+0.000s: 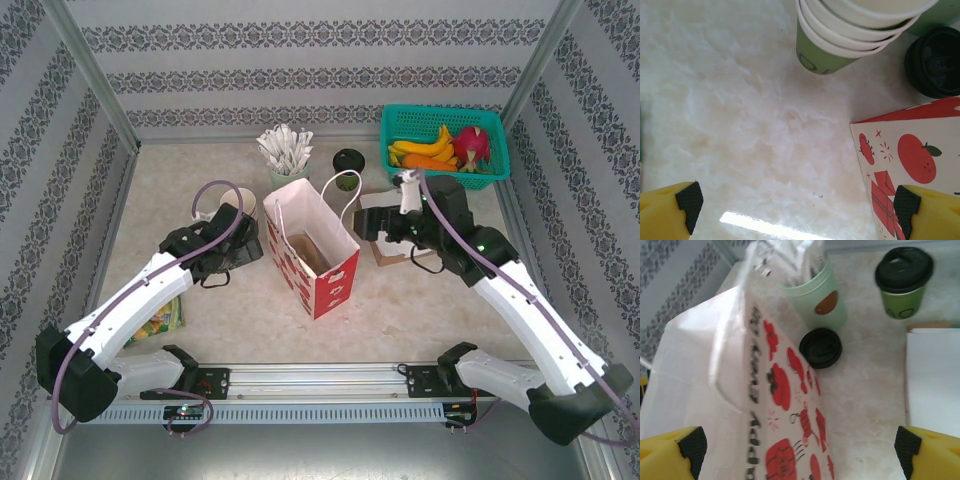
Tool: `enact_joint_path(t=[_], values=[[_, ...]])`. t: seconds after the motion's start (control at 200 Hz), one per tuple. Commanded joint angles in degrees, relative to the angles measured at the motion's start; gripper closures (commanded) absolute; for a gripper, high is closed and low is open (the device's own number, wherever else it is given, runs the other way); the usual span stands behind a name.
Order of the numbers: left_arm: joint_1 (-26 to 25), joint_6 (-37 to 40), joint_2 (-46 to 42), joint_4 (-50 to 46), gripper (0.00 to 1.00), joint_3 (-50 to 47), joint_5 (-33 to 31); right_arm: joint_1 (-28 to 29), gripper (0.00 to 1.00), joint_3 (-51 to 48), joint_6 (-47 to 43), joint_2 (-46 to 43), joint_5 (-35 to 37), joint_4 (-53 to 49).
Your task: Pack the takeout coffee
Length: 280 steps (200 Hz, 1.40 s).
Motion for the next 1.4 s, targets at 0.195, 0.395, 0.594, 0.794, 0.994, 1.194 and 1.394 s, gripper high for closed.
enact_joint_path(t=[0.195, 0.395, 0.594, 0.794, 0.994, 1.194, 1.394], values=[[0.7, -9.1, 0.4, 7.4, 0.00, -5.3, 6.7, -9.0, 0.03, -13.2, 13.5, 3.1, -2.4, 7.7], [0.6, -10.6, 2.1, 10.1, 0.01, -6.9, 8.6, -4.7, 0.02, -14.6, 14.4, 14.5, -11.1, 12.2], [0.6, -11.1, 2.2, 8.9, 0.01, -6.6, 7.6, -0.3, 0.02, -13.2, 16.8, 24.0, -12.0, 17.4], [1.8, -11.1, -0.1, 6.9, 0.01, -7.9, 5.0, 3.5, 0.02, -8.8, 18.4, 30.7, -12.4, 19.2], [4.5, -9.7, -1.3, 5.0, 0.01, -8.1, 4.1, 5.3, 0.02, -5.7, 20.7, 34.4, -12.0, 21.9], [5.8, -9.1, -1.3, 4.5, 0.01, -8.1, 5.3, 5.0, 0.02, -3.7, 21.2, 33.5, -5.1, 19.8], [6.4, -8.9, -4.4, 5.1, 0.01, -9.0, 4.1, 0.0, 0.02, -1.6, 14.8, 28.4, 3.9, 17.4]])
